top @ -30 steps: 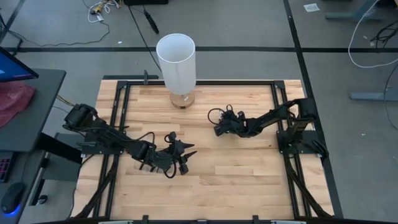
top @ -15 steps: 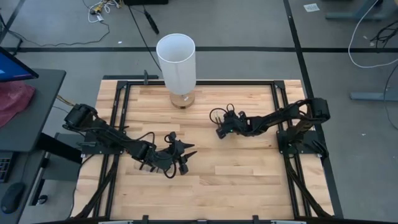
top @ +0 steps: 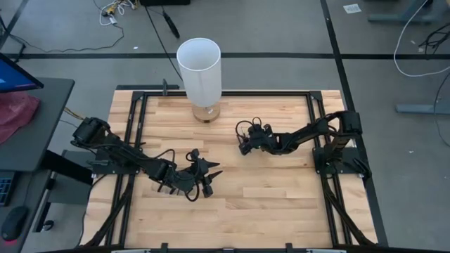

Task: Put items in baskets/containers
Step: Put the eyeshadow brush in the transparent organizer

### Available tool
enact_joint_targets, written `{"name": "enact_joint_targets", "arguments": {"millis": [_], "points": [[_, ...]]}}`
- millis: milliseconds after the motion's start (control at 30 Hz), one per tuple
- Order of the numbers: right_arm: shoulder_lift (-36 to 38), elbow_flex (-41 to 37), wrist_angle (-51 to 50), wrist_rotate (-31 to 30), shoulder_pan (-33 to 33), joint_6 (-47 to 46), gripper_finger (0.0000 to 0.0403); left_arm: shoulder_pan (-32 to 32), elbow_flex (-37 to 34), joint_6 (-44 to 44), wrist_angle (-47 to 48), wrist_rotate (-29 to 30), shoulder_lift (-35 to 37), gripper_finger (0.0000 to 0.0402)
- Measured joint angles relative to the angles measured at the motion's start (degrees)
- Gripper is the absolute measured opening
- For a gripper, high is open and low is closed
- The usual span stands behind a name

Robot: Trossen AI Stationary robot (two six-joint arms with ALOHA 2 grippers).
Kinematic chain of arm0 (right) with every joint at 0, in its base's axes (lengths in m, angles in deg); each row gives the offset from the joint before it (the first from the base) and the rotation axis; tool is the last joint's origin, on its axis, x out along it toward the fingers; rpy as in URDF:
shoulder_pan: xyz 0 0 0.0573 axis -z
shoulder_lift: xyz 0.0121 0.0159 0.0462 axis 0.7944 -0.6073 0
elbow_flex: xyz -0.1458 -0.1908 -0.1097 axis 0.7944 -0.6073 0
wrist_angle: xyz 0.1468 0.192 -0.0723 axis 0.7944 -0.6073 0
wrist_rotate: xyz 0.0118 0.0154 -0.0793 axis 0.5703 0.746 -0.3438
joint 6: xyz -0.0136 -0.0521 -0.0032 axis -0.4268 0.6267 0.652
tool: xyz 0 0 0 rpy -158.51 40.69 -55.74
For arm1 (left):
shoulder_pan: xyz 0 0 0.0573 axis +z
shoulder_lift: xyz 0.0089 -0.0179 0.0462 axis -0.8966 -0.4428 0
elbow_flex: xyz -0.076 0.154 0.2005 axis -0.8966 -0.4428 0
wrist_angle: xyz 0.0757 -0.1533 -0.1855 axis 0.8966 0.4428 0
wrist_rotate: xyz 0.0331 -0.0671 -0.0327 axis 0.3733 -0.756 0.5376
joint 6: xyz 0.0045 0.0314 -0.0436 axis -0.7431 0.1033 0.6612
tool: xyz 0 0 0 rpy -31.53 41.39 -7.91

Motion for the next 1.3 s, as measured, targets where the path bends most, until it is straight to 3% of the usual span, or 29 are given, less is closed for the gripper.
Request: {"name": "enact_joint_targets", "arguments": {"millis": [167,333,700,1000,1300], "points": [[-4.4,0.02,3.35,-2.01,1.01,0.84,0.02,0.0,0.0,0.0,0.0,0.0,0.0,0.0142],[-7.54,0.14,3.73,-3.75,1.75,0.97,0.0161,0.0,0.0,0.02,0.0,-0.02,0.0,0.0142],[-9.86,-0.26,2.24,-3.41,0.75,2.05,0.0017,-0.09,0.0,0.04,0.0,-0.03,0.0,0.0142],[-7.94,-2.19,1.75,-2.91,-1.8,5.81,0.0008,-0.09,0.0,0.04,0.02,-2.19,0.0,0.0142],[1.93,-6.68,-3.16,0.58,-6.41,4.82,0.0006,-0.09,0.0,0.02,0.07,-2.8,0.01,0.0142]]}}
